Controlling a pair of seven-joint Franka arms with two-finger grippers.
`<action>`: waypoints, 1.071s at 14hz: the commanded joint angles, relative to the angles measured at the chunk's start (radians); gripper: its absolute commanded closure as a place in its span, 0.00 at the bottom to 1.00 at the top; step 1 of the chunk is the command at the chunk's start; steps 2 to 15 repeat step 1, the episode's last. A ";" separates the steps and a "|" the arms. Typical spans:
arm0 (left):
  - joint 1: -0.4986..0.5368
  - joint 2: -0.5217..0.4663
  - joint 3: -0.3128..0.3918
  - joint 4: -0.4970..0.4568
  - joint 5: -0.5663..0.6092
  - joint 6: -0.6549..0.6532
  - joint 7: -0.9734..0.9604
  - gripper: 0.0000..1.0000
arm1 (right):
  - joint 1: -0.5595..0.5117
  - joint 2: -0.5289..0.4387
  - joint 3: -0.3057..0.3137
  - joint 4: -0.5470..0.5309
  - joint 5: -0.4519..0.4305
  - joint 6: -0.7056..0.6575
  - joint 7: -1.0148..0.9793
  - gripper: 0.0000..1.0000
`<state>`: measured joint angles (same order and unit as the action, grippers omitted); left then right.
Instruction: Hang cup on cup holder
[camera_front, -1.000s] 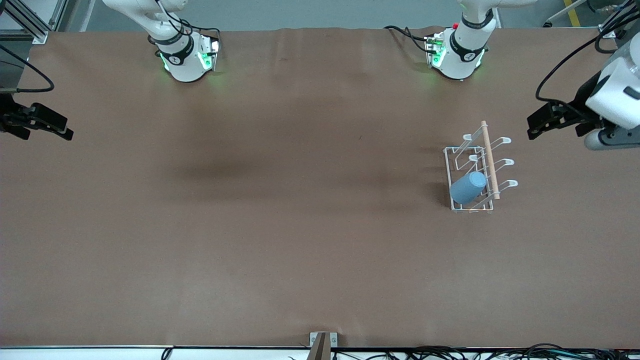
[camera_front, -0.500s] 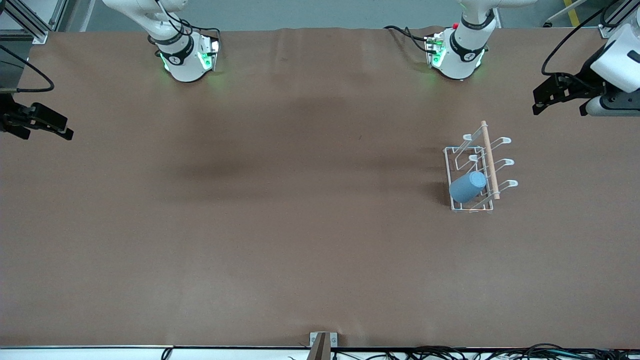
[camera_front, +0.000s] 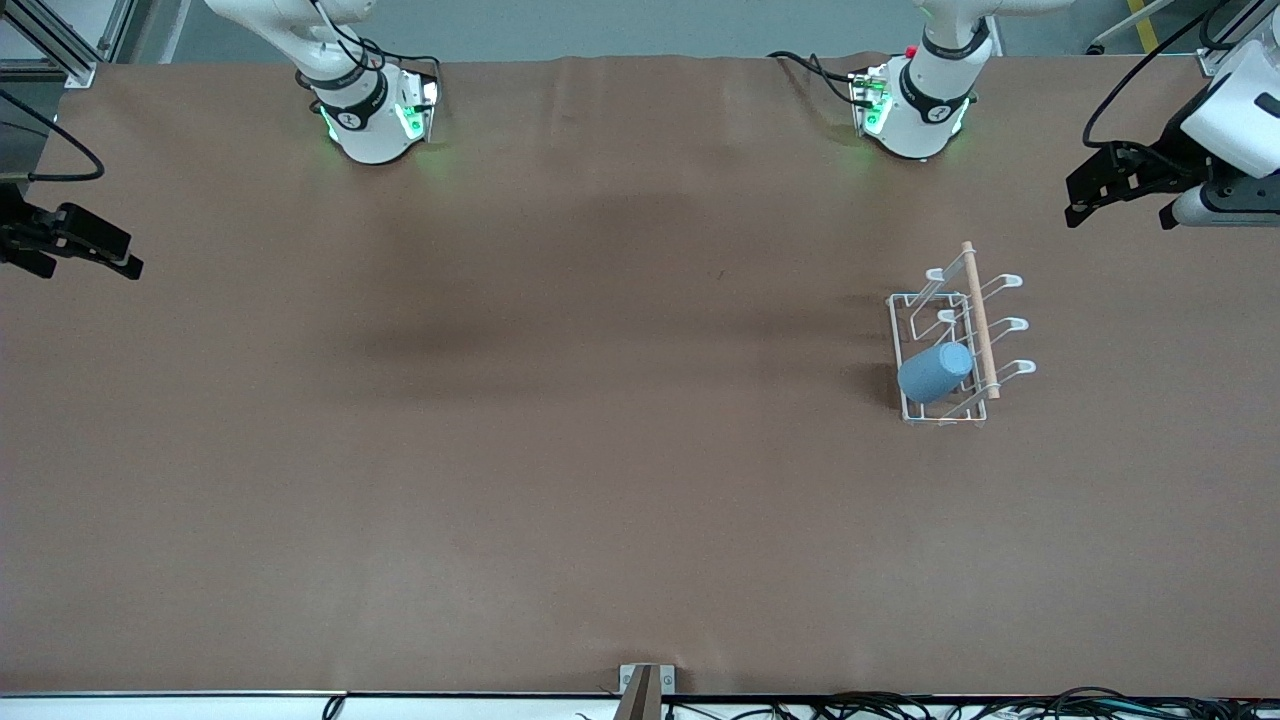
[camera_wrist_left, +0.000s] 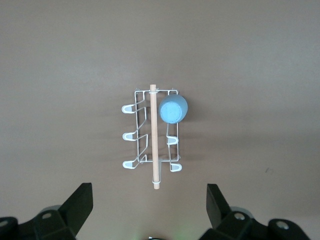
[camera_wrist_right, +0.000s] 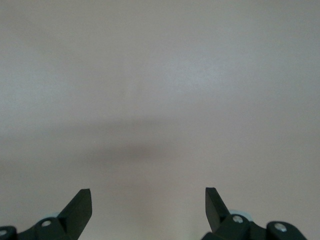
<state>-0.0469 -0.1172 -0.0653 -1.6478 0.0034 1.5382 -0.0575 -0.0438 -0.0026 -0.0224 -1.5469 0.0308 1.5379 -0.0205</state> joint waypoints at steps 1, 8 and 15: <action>0.006 0.018 -0.002 0.031 -0.011 -0.001 0.010 0.00 | -0.008 -0.010 0.006 -0.001 -0.005 0.002 0.001 0.00; 0.006 0.018 -0.002 0.031 -0.011 -0.001 0.010 0.00 | -0.008 -0.010 0.006 -0.001 -0.005 0.002 0.001 0.00; 0.006 0.018 -0.002 0.031 -0.011 -0.001 0.010 0.00 | -0.008 -0.010 0.006 -0.001 -0.005 0.002 0.001 0.00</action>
